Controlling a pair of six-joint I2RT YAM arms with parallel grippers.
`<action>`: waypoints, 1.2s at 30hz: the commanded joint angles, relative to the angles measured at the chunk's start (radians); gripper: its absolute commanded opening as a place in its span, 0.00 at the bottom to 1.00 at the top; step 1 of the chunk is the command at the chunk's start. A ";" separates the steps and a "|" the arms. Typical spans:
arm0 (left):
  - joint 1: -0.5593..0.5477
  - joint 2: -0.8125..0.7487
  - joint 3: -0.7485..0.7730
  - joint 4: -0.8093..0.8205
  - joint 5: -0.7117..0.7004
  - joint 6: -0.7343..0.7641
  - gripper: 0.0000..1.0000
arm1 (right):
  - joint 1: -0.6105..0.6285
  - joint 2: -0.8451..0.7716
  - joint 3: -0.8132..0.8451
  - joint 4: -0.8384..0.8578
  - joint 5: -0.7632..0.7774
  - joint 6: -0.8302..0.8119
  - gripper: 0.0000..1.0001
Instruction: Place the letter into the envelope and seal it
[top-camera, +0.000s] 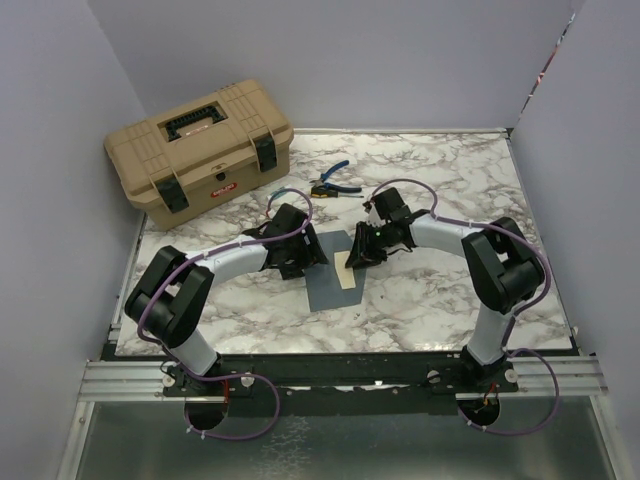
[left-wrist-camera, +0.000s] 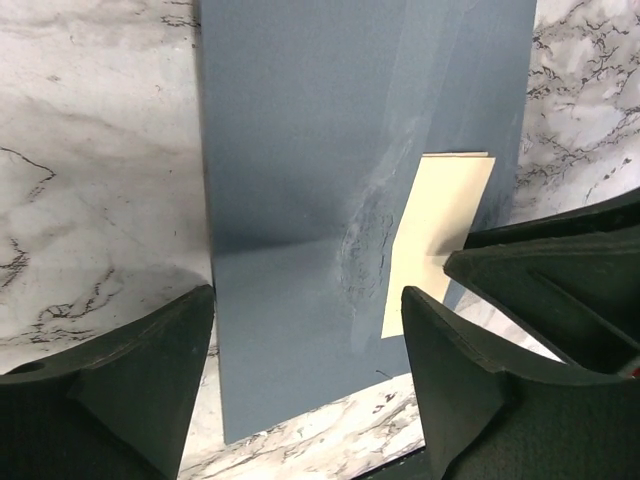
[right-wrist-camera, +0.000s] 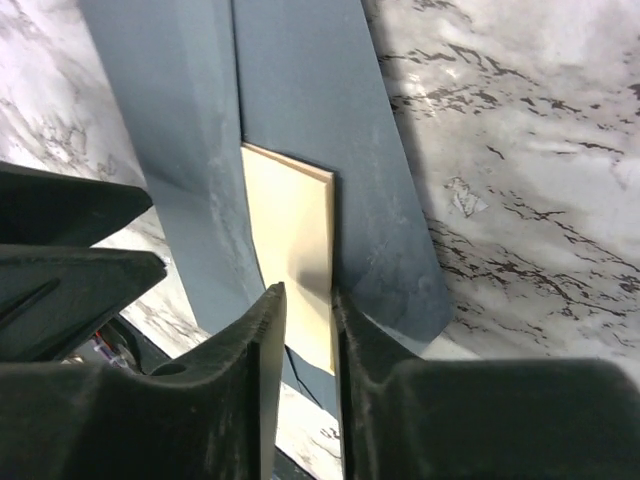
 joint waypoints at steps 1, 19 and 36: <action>-0.010 0.049 -0.030 -0.070 0.001 0.036 0.75 | 0.007 0.036 -0.007 0.037 -0.045 0.027 0.23; -0.009 0.055 -0.029 -0.031 -0.006 0.085 0.66 | 0.032 0.047 -0.059 0.256 -0.079 0.068 0.21; 0.045 -0.162 -0.007 -0.028 -0.306 0.154 0.88 | 0.030 -0.224 -0.024 0.077 0.225 -0.055 0.59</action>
